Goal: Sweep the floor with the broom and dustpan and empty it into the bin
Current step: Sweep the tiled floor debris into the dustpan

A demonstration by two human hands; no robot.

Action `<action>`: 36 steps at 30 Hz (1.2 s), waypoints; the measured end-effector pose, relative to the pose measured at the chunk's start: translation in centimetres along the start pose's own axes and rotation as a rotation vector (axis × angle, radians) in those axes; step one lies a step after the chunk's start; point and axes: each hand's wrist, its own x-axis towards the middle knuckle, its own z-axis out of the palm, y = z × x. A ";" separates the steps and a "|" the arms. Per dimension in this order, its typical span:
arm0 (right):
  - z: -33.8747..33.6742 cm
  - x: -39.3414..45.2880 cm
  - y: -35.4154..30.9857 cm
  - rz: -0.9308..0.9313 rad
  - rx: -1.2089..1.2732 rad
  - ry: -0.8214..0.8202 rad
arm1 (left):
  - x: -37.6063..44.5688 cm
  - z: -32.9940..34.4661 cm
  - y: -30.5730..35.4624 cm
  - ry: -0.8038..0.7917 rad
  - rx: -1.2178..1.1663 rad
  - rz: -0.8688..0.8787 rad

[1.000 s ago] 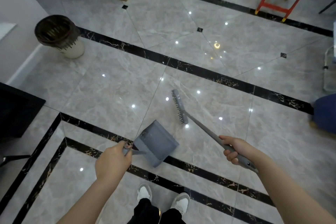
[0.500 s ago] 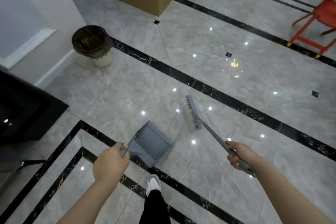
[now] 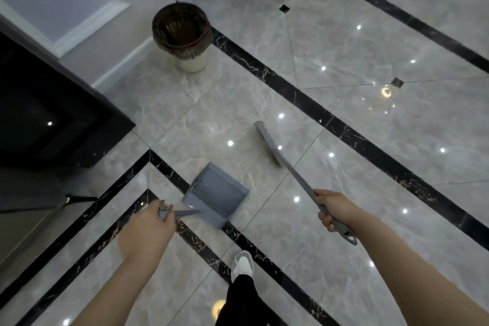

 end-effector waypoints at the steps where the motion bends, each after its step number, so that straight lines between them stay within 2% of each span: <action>1: 0.8 -0.1 -0.2 0.018 -0.019 -0.038 | 0.2 -0.1 -0.2 0.001 0.008 0.001; 7: 4.0 -1.4 -0.6 0.082 -0.239 -0.266 | 1.3 0.0 0.0 0.022 0.050 0.021; 11: 2.2 -2.2 -2.0 0.100 -0.222 -0.298 | 1.6 -0.4 -0.6 0.004 0.057 0.023; 17: -2.0 -3.0 -3.3 0.025 -0.047 -0.153 | 1.3 -1.2 -0.1 -0.067 -0.030 0.003; 23: -6.8 -2.9 -3.6 -0.020 0.134 0.017 | 1.5 -0.6 3.9 -0.100 -0.034 0.046; 30: -13.7 -2.3 -3.1 -0.009 0.227 0.116 | 2.3 0.5 11.8 -0.092 0.022 0.152; 36: -21.5 0.5 -4.6 -0.002 0.314 0.154 | 3.4 3.2 21.7 -0.082 0.023 0.249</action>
